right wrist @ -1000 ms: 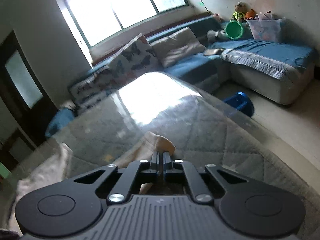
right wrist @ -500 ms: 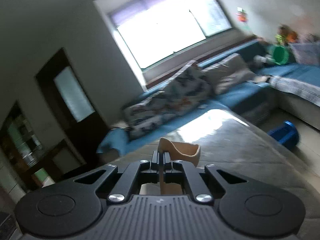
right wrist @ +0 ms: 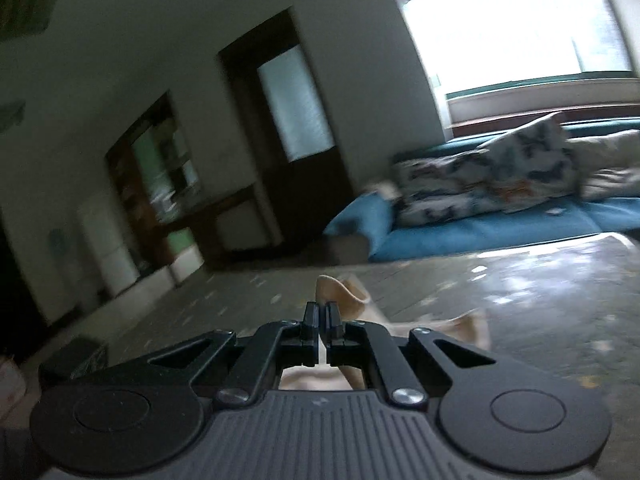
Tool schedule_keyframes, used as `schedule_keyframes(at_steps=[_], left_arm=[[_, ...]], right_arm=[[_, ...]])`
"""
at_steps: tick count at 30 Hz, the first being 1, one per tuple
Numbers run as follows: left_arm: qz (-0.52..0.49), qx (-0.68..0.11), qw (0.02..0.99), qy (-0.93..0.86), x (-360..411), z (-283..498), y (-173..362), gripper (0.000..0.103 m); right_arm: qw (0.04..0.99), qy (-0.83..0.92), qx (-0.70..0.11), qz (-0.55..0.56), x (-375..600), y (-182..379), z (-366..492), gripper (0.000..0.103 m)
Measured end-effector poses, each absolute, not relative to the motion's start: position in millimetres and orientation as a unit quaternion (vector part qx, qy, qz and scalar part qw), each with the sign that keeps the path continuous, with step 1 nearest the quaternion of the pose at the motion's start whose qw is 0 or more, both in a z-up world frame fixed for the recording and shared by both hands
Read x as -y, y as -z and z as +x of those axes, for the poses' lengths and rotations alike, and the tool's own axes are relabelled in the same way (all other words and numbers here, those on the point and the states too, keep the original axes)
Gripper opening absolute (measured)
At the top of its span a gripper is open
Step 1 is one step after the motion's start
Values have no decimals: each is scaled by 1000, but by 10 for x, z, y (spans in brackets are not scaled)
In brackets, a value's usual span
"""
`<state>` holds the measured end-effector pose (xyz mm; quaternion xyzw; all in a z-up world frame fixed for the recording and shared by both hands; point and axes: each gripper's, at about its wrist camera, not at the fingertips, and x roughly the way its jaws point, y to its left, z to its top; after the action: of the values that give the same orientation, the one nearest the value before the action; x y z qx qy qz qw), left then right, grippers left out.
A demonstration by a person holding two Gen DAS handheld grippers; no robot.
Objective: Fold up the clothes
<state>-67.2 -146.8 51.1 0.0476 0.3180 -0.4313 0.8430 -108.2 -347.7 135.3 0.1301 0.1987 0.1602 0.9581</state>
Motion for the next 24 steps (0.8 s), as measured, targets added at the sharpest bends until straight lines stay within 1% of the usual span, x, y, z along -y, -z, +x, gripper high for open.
schedule_keyframes(at_steps=[4, 7, 9, 12, 17, 21, 24], left_arm=[[41, -324, 848, 417, 1313, -653, -475, 65], [39, -331, 850, 407, 1238, -639, -420, 65], [36, -336, 851, 403, 1191, -636, -393, 65], [36, -338, 851, 399, 1135, -623, -370, 65], [33, -337, 855, 393, 1091, -597, -377, 65], [31, -339, 854, 393, 1134, -550, -343, 65], [35, -344, 850, 398, 1210, -543, -314, 65]], right_arm=[[944, -207, -233, 104, 3002, -1242, -1040, 3], [929, -237, -268, 93, 2806, -1108, -1084, 9], [920, -253, -288, 78, 2726, -1029, -1151, 10], [918, -250, -304, 55, 2808, -991, -1307, 10], [931, -158, -329, 9, 3177, -830, -1426, 10], [935, -83, -344, 4, 3526, -633, -1413, 10], [934, -71, -348, 17, 3651, -529, -1399, 10]])
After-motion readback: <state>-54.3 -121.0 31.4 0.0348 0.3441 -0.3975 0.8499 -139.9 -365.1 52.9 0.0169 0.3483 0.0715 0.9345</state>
